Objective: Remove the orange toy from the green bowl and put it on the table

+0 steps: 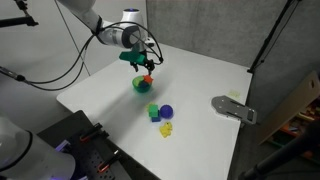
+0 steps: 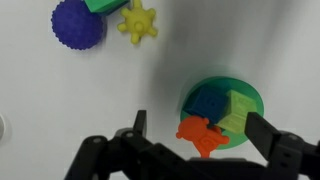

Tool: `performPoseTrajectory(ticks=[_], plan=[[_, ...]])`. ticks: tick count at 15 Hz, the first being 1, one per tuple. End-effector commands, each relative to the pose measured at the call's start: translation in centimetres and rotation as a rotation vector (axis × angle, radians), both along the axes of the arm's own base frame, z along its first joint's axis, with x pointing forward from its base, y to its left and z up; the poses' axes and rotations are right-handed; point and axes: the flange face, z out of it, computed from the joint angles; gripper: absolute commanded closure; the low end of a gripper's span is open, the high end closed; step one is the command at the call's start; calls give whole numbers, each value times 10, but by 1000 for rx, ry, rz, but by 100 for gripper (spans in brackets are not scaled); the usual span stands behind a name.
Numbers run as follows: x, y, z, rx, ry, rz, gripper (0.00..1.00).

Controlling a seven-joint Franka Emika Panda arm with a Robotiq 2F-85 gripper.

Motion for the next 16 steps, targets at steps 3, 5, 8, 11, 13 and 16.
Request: performPoseTrajectory(ticks=[3,5,8,11,13,16], plan=[[-1,0,-2,-1,6,0,0],[5,3,-7,-2,-8,23,0],[14,4,-16,7,-20,53,0],[22,5,-30,36,-40,75,0],[28,9,-41,45,-54,99,0],[37,16,-58,62,-57,132,0]])
